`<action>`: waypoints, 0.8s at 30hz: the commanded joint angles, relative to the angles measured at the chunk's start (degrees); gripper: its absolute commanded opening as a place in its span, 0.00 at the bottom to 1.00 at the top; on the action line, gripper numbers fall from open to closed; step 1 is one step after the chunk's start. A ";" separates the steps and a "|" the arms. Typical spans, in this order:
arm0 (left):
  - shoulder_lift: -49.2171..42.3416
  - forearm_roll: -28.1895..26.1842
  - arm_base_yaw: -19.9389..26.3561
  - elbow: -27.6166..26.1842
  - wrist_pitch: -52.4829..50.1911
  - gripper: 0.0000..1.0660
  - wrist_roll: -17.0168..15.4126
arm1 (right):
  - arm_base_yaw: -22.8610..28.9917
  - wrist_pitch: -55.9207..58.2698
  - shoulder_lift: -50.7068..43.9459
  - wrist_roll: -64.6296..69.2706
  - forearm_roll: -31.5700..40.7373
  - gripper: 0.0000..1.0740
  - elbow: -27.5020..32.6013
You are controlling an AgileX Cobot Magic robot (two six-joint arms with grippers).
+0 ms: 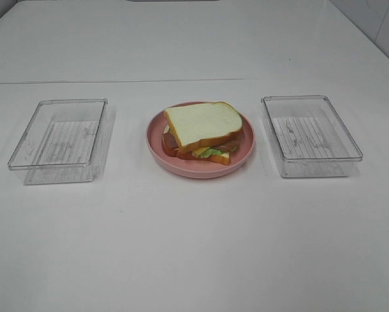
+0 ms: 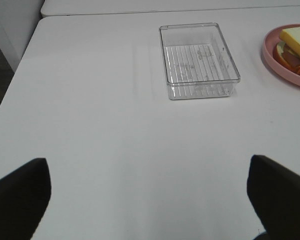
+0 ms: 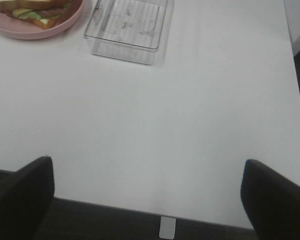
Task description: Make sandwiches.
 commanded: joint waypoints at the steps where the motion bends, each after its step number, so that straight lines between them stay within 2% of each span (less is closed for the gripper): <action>1: -0.69 0.00 0.11 0.17 -0.40 0.94 -0.11 | -2.52 2.75 -4.07 -0.11 -0.46 0.92 3.04; 7: -0.69 0.00 0.11 0.17 -0.40 0.94 -0.11 | -5.50 -1.09 -7.73 -0.11 1.15 0.92 7.28; 9: -0.69 0.00 0.11 0.17 -0.40 0.94 -0.11 | -6.76 -3.04 -8.54 -0.11 4.24 0.92 10.14; 12: -0.69 0.00 0.11 0.17 -0.40 0.94 -0.11 | -7.10 -7.10 -9.11 -0.63 6.70 0.92 10.94; 24: -0.69 0.00 0.11 0.17 -0.40 0.94 -0.11 | -7.10 -7.05 -12.72 -4.01 7.39 0.92 11.92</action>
